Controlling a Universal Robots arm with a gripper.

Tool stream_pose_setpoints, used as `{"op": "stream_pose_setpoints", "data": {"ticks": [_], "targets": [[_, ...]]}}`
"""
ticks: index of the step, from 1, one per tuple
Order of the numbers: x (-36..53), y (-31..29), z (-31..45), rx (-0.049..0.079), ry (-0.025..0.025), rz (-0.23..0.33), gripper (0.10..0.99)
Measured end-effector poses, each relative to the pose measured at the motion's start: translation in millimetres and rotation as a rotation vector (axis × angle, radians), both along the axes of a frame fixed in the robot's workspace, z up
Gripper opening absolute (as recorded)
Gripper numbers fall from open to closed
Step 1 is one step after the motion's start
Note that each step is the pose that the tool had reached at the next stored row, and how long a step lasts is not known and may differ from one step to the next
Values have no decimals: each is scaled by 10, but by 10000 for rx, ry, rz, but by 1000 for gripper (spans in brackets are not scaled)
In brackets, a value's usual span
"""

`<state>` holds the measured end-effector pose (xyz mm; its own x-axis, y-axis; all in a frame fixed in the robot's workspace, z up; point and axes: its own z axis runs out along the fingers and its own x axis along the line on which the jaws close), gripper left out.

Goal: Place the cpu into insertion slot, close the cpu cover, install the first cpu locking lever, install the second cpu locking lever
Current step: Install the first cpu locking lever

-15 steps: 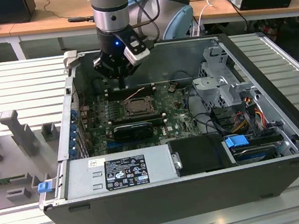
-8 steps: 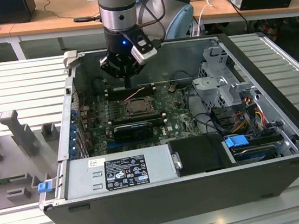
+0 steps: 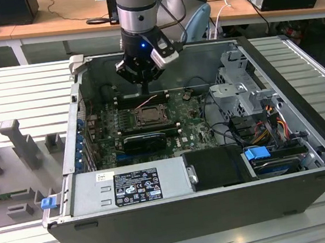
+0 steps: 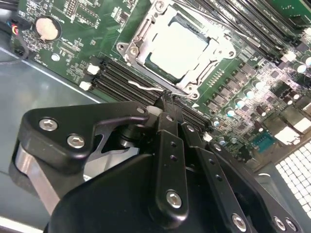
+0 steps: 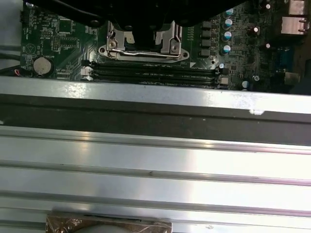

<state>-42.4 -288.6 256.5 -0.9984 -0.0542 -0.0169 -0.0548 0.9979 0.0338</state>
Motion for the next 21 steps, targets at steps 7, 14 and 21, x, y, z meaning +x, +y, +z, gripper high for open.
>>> {"op": "stream_pose_setpoints", "data": {"ticks": [7,14,21], "targets": [[52,-5,-110,553,1,-50,106],[110,-5,-207,620,8,-50,106],[155,-4,-281,734,30,-49,106]]}}
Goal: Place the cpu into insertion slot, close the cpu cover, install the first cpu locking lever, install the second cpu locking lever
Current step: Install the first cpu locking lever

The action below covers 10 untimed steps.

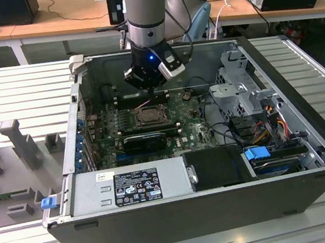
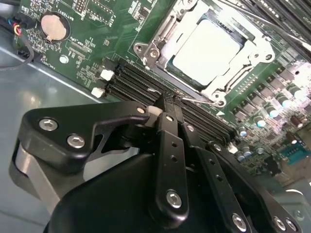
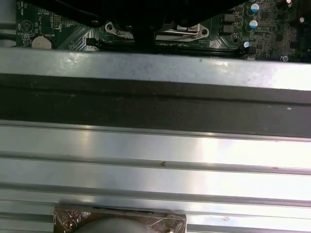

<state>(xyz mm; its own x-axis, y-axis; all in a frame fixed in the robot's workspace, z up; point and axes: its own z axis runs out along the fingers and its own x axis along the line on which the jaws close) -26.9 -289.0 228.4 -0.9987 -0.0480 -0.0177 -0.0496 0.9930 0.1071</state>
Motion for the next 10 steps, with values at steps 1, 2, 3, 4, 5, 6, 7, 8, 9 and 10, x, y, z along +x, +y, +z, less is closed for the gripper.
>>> {"op": "stream_pose_setpoints", "data": {"ticks": [1,2,3,4,5,6,7,8,9,10], "targets": [[18,2,-23,-1,0,2,106],[38,4,-53,-7,0,3,106],[50,6,-81,-17,0,3,106],[54,7,-96,-22,0,4,106],[58,8,-112,-25,0,3,106],[60,8,-126,-30,1,4,106],[63,8,-139,-31,1,3,106],[67,8,-149,-31,0,3,106],[73,8,-158,-33,0,3,106],[86,8,-174,-43,0,4,106]]}}
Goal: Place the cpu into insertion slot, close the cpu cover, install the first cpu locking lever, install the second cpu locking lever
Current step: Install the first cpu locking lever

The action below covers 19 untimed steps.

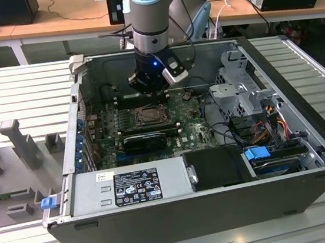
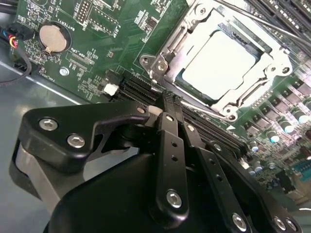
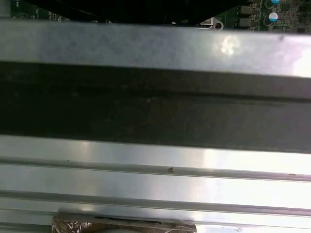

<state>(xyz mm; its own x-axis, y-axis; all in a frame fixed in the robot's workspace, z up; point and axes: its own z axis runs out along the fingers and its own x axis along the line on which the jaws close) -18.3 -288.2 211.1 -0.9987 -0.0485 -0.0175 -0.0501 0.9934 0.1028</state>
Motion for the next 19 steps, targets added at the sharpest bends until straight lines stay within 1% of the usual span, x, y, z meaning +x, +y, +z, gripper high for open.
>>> {"op": "stream_pose_setpoints", "data": {"ticks": [2,3,8,14,17,19], "targets": [[12,0,-15,-48,1,0,106],[15,0,-22,-112,1,-1,106],[16,0,-50,-228,1,0,106],[19,-1,-72,-312,3,0,106],[22,0,-97,-356,2,-1,106],[24,-1,-99,-358,5,-2,106]]}}
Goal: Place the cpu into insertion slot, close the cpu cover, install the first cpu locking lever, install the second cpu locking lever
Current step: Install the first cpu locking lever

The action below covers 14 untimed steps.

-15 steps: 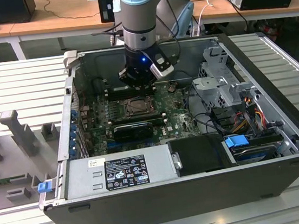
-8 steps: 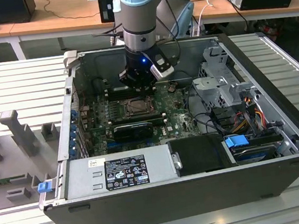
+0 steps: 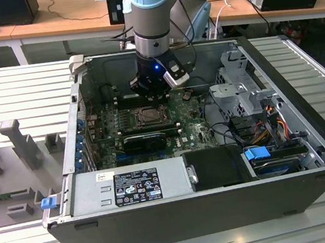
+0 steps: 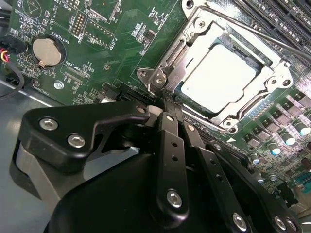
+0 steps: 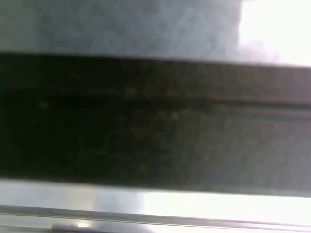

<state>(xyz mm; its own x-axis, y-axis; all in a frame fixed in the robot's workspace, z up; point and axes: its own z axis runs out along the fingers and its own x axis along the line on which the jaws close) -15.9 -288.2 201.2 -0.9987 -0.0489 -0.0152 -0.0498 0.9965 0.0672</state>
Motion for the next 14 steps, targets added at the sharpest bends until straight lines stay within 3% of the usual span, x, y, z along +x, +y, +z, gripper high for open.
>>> {"op": "stream_pose_setpoints", "data": {"ticks": [2,4,6,14], "targets": [[1,1,4,17,3,2,106],[1,1,103,17,5,2,106],[1,1,137,18,4,2,106],[1,-31,138,17,4,2,106]]}}
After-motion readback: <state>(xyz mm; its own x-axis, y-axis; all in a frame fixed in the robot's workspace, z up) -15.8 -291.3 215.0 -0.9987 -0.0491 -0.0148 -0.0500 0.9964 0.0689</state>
